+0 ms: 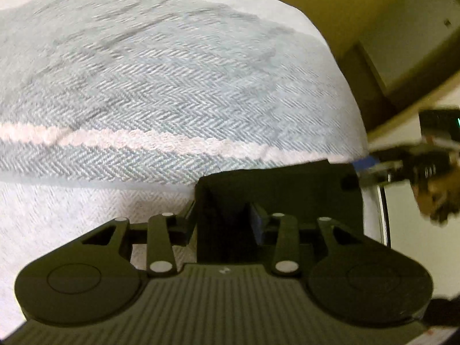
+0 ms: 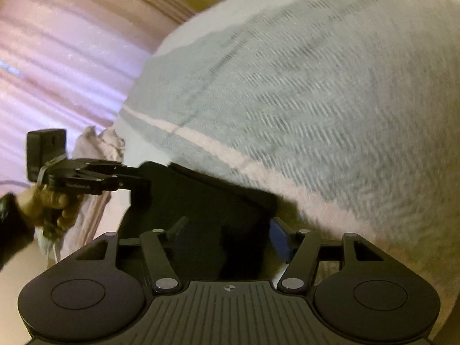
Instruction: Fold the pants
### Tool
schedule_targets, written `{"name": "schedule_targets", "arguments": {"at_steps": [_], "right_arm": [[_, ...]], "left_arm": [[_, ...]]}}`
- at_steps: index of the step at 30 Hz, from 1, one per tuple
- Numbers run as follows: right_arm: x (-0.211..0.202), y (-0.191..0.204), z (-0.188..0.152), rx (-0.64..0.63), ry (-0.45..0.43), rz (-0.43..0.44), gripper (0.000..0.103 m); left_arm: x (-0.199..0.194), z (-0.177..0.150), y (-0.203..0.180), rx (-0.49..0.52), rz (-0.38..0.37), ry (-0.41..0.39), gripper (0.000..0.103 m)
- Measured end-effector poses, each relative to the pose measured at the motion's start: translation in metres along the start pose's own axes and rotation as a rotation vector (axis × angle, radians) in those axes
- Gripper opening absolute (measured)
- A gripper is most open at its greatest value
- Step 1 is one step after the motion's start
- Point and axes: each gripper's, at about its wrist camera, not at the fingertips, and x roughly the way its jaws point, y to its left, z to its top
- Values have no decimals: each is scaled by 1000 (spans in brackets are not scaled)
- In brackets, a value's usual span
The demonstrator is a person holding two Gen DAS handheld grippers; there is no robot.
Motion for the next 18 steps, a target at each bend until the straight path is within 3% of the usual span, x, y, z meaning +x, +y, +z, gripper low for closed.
{"name": "schedule_targets", "arguments": {"at_steps": [1,3,5,7,15,17,18], "right_arm": [[0,-3,1,25,-1,-10,9],[-6,3,4,25,-6,-10,4],[-11,12,9,-21,-15,-8,3],[-4,8,14,-17,-18,-13,2],[26,-32,20,22,-19,-8,2],[18,-25,18,-18,-30,-31,8],[14,-21,17,-40,-41,-55,16]], "left_arm": [[4,-1,0,-11,1,-1,31],[4,0,-3,-2,17,-5,20],[-2,3,-7,13,28,-12,15],[-3,5,-6,25,36,-17,15],[28,2,31,-107,-13,-35,16],[29,1,33,-113,-9,-34,22],[25,1,33,-115,-3,-40,28]]}}
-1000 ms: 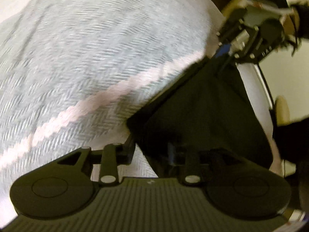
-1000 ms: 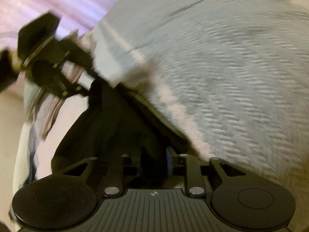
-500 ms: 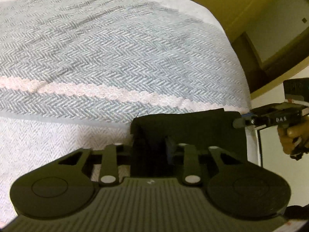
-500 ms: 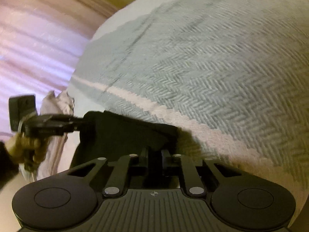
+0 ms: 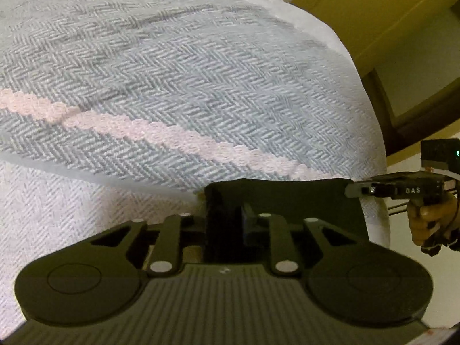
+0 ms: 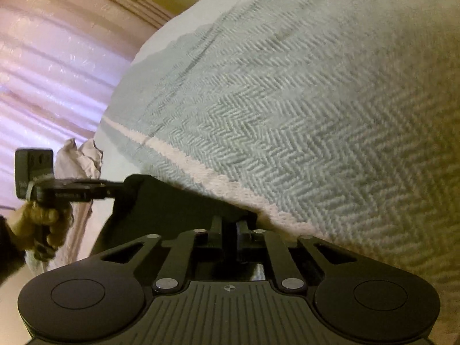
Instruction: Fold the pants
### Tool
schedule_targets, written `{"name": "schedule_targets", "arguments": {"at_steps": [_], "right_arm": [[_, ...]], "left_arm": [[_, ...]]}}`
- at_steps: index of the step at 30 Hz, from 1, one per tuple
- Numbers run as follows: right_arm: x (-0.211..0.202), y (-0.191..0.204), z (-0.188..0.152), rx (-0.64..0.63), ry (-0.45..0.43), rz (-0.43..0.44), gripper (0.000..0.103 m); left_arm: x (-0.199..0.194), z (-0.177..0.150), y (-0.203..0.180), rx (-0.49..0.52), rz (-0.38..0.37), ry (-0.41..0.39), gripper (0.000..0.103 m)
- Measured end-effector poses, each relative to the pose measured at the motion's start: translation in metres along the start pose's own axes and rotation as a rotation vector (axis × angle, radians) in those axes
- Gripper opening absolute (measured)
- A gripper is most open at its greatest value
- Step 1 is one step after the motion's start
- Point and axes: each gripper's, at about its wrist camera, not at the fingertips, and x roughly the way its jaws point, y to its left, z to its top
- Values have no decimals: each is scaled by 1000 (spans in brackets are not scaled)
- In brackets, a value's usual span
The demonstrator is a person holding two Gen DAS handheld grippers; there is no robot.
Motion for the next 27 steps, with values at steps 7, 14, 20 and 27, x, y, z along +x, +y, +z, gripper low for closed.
{"name": "schedule_targets", "arguments": {"at_steps": [7,14,20,27], "right_arm": [[-59,66,-50,-208,-75,-127,28],[-42,140,-170,-300,50,-5,28],[11,158,-232,-393,103,46,28],[-18,132,-273,-449,15,-79,28]], "left_arm": [[-80,-40,-11,47,138,-90,26],[-137,-172,-73,161,64,-83,26],[-101,-246,-84,264,1,-12,24],[-110,-266,1,180,222,-59,14]]}}
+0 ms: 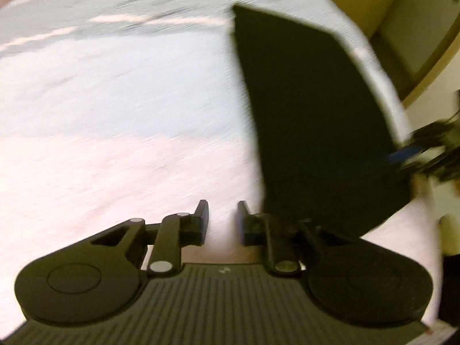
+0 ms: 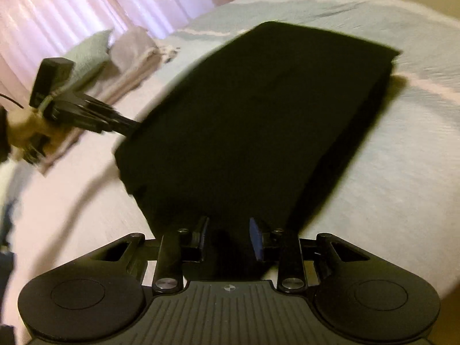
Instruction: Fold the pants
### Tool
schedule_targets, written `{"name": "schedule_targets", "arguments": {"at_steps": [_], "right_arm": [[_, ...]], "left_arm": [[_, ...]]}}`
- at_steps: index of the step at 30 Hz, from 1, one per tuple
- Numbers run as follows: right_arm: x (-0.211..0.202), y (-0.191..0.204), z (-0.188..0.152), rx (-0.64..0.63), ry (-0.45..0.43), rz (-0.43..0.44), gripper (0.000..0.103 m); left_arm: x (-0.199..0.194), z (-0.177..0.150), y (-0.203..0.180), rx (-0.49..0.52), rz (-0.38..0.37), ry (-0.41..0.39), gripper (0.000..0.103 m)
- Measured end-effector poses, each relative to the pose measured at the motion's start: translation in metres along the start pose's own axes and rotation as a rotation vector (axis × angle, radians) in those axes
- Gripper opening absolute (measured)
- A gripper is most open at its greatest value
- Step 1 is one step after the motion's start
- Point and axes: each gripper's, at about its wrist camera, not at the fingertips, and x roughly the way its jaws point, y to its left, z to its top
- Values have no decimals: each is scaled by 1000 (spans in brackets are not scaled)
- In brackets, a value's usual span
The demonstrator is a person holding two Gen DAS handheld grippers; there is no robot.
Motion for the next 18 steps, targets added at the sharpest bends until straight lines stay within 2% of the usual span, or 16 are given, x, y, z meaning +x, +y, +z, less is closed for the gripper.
{"name": "schedule_targets", "arguments": {"at_steps": [2,4,8,11,13,18], "right_arm": [[-14,23,-8,-43,-13,-79,32],[-24,51,-18,-117,-35,-126,48],[-16,109,-37,-320,-39,-213,50],[2,133,-47,-456,-34,-290,50],[22,140,-53,-535,-15,-327,50],[67,146,-71,-765,30,-411,50]], "left_arm": [[-23,-11,-1,55,46,-37,14],[-47,-20,-20,159,58,-78,14],[-67,-52,-88,575,135,-135,38],[-46,-94,-141,1015,234,-143,43],[-24,-115,-155,1225,321,-158,44],[21,-135,-153,1497,486,-235,45]]}}
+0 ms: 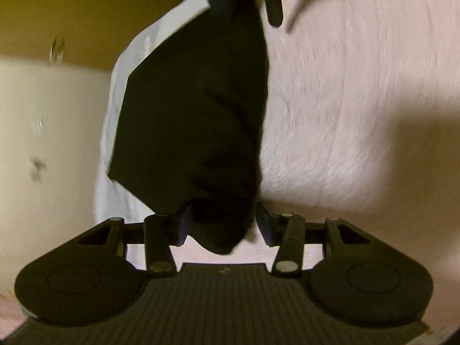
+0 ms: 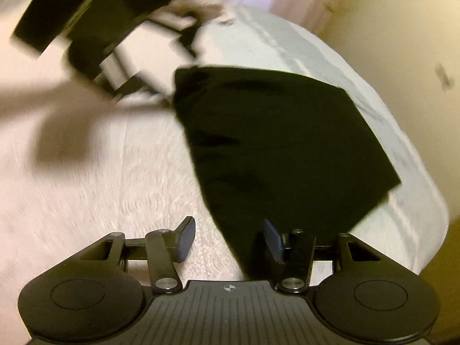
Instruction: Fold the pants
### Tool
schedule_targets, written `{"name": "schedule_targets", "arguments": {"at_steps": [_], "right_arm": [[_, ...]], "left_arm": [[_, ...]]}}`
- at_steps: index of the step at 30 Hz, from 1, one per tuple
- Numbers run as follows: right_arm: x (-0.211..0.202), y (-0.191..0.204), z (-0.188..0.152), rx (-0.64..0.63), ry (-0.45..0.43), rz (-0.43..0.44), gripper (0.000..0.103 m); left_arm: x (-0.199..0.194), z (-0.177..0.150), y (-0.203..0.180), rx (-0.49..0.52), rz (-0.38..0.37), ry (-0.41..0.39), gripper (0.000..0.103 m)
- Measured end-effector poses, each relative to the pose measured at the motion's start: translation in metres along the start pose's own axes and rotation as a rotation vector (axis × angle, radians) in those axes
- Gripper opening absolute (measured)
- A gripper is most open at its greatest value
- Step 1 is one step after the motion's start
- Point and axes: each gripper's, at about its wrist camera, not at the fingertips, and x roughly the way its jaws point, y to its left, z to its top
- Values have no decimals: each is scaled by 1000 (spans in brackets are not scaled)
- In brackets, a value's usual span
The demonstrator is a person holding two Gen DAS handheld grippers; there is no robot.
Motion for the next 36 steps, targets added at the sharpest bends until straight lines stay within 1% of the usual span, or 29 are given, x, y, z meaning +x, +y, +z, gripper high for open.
{"name": "schedule_targets", "arguments": {"at_steps": [1,3,4,5,6,7,9,10,11,12,14,16,17,18,20,21,23,24,26,27,28,29,30,31,32,33,34,35,36], "right_arm": [[6,4,0,-34,-1,-11,50],[17,2,-1,-62,-3,-47,49],[20,-1,-4,-55,5,-70,39],[21,-7,-8,-34,11,-89,30],[21,-13,-14,-19,10,-82,27],[21,-15,-19,-20,15,-87,21],[21,-13,-25,-41,24,-99,15],[21,-13,-27,-33,31,-104,14],[20,-15,-26,-14,36,-101,14],[20,-17,-24,1,41,-100,14],[19,-19,-21,13,45,-100,14],[21,-19,-20,2,47,-100,15],[19,-18,-20,-8,49,-99,16],[20,-17,-20,-20,49,-102,18],[23,-10,-20,-36,56,-112,24],[23,-8,-19,-48,58,-121,29],[23,-2,-14,-70,43,-127,31],[25,1,-12,-81,38,-126,31],[32,4,-8,-94,39,-126,31],[37,4,-8,-95,40,-124,31],[38,3,-9,-82,41,-115,30],[40,-1,-11,-49,43,-105,27],[40,-5,-12,-25,47,-99,20],[37,-9,-13,-20,48,-96,18],[35,-12,-14,-8,52,-90,17],[33,-16,-15,9,61,-81,17],[31,-19,-15,19,67,-73,17],[29,-20,-15,27,73,-65,17],[27,-22,-14,37,76,-58,18]], "left_arm": [[5,-1,-2,27,20,-7,46],[11,-5,0,54,-9,-15,35],[12,-10,5,28,-21,-21,31],[13,-18,11,-26,-28,-12,25],[13,-24,16,-76,-29,-6,22],[14,-31,20,-130,-35,0,20],[14,-40,21,-185,-51,5,17],[16,-42,22,-219,-64,18,16],[18,-45,24,-259,-76,38,7],[18,-46,23,-282,-79,56,6],[13,-53,24,-317,-75,57,6],[1,-55,24,-325,-61,51,11],[-7,-56,23,-310,-44,41,19],[-15,-56,21,-283,-25,24,36],[-28,-52,15,-207,11,-30,47],[-30,-51,12,-166,12,-45,47],[-25,-38,6,-69,9,-76,47],[-20,-36,8,-62,-1,-94,47],[-18,-25,20,-144,-72,-136,46],[0,-26,30,-205,-118,-141,46],[5,-24,40,-293,-182,-143,44],[12,-22,48,-378,-227,-135,31],[17,-26,53,-431,-254,-124,24],[21,-33,58,-481,-291,-115,20],[22,-42,61,-526,-311,-100,17],[14,-52,55,-566,-323,-79,16],[13,-64,56,-625,-333,-44,14],[8,-78,55,-689,-347,-3,11],[10,-89,62,-776,-364,30,11]]}}
